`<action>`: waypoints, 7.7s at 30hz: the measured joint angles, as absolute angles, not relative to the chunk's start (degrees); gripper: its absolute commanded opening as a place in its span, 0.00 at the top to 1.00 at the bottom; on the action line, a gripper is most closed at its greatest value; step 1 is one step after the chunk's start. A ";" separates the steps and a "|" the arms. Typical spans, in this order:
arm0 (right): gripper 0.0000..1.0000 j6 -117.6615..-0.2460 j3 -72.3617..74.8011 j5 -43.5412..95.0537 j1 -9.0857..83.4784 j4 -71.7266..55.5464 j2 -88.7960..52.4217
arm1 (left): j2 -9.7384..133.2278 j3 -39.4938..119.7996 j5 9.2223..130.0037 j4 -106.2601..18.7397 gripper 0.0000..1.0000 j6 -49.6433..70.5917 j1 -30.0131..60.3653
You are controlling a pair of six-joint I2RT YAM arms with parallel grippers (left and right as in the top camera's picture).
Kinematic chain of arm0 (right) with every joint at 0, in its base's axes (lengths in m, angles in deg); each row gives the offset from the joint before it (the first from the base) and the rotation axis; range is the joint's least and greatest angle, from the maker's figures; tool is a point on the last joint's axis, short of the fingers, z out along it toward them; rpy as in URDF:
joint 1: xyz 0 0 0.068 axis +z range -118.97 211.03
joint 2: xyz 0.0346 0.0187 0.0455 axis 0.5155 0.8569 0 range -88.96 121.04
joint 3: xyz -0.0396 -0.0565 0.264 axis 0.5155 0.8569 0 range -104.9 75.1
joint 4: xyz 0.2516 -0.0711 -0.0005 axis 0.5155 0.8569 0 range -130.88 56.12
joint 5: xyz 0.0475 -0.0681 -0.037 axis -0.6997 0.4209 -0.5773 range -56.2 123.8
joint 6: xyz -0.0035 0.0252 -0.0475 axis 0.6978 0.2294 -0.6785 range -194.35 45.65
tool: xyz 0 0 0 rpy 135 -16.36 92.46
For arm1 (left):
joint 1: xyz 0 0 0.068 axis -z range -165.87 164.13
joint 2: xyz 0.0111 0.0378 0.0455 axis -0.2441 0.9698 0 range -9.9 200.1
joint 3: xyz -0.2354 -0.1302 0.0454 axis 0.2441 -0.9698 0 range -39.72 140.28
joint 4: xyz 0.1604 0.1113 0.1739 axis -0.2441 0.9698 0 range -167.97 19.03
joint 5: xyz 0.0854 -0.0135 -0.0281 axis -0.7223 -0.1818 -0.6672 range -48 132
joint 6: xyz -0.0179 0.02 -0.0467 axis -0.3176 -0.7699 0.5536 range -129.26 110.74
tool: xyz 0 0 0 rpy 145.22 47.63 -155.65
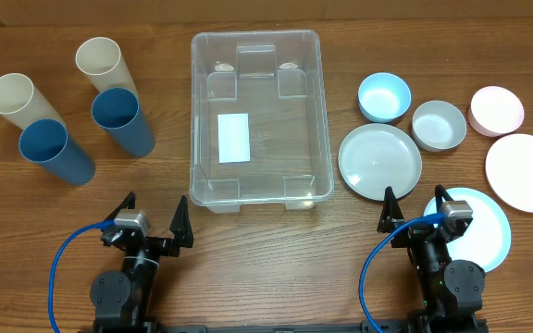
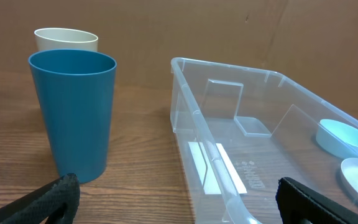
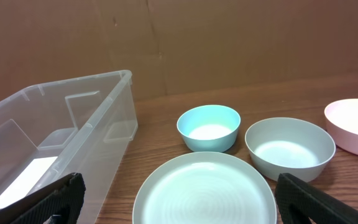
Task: Pack container
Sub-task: 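Move the right gripper to the white plate and grasp its rim, then carry the white plate into the bin and release it, then move the right gripper to the light blue plate and grasp it, then lay the light blue plate in the bin and release it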
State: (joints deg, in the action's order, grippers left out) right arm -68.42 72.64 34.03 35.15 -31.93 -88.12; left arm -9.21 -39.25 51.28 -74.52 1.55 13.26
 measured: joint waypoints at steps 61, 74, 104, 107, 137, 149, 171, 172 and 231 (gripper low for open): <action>0.00 -59.92 1.71 30.55 35.02 30.74 -5.59 | -9.21 -39.25 51.28 -74.50 0.00 1.55 13.26; 0.03 -46.06 2.21 31.38 29.30 26.35 5.82 | -9.21 -39.25 51.28 -74.50 0.00 1.55 13.26; 0.96 -30.71 25.60 33.09 28.40 0.77 5.43 | -9.21 -39.25 51.28 -74.50 0.00 1.55 13.26; 0.96 -30.71 25.54 32.87 28.40 2.19 5.36 | -9.21 -39.25 51.28 -74.50 0.00 1.55 13.26; 0.96 -42.67 0.09 37.15 52.44 7.57 -11.93 | -9.21 -39.25 51.28 -74.50 0.00 1.55 13.26; 0.96 -41.56 -0.10 37.64 63.98 4.10 10.28 | -9.21 -39.25 51.28 -74.50 0.00 1.55 13.26; 0.30 -41.86 -13.39 37.74 66.67 19.07 14.72 | -9.21 -39.25 51.28 -74.50 0.00 1.55 13.26; 0.30 -42.01 -17.50 37.85 66.60 22.08 14.72 | -9.21 -39.25 51.28 -74.50 0.00 1.55 13.26; 0.96 -39.87 32.70 31.41 -10.00 5.17 -2.46 | -9.21 -39.25 51.28 -74.50 0.00 1.55 13.26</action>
